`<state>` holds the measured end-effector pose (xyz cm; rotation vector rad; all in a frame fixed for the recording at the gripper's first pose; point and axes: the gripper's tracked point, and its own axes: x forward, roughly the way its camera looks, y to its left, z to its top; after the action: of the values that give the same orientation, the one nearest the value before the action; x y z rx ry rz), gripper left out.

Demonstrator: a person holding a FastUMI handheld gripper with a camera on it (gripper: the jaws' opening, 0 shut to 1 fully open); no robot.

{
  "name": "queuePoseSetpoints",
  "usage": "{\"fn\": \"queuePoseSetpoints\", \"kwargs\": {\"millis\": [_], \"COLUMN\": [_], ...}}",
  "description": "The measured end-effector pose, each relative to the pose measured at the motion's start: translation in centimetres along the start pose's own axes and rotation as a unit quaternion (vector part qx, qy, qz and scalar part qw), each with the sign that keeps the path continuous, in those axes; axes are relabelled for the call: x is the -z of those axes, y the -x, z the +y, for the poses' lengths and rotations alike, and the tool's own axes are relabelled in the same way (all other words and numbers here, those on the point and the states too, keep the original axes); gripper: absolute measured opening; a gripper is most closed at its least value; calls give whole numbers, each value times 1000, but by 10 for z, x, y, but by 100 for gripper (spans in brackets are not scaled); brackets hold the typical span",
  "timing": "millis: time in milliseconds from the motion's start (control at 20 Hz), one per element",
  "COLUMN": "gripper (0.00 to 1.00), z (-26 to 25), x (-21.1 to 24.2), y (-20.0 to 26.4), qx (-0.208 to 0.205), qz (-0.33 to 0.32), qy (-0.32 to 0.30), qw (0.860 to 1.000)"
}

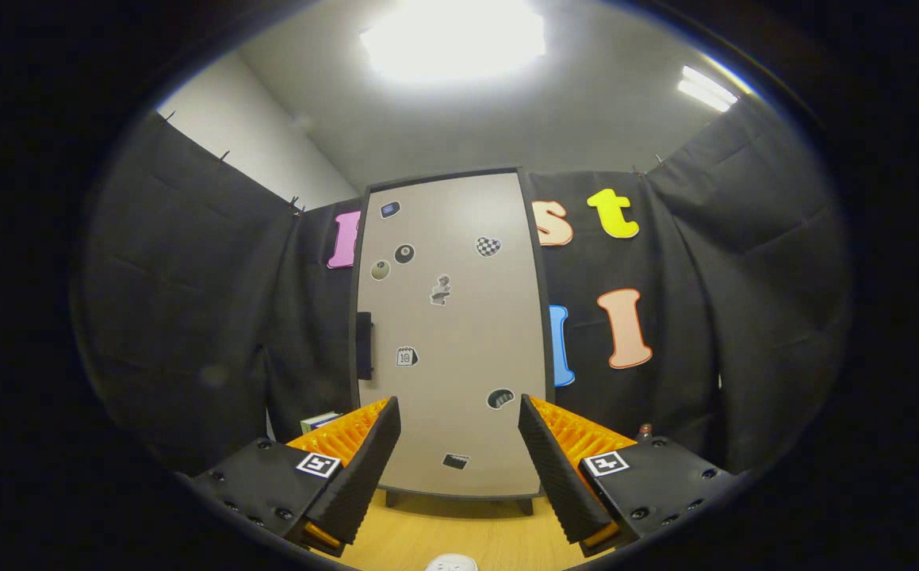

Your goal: Open the shoe cabinet door, grab the shoes and put them into the shoe cabinet, then close the shoe cabinet door.

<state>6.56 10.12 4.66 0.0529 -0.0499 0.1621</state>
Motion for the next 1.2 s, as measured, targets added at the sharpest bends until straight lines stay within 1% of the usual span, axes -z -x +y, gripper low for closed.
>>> {"fn": "queuePoseSetpoints", "kwargs": {"millis": [150,400,550,800,950,1100,1200], "gripper": [95,95,95,95,95,95,95], "z": [33,77,95,121,134,146,151], "x": [-1,-17,-17,-17,-19,-11,-4], "y": [-25,-70,-100,-149,-175,-203,-219], "qx": [-30,-45,-41,-31,-30,-32,-27], "qz": [8,-18,-18,-21,-28,-25,-18], "qy": [-3,7,18,7,11,22,16], "qw": [1000,999,999,999,999,999,999]}}
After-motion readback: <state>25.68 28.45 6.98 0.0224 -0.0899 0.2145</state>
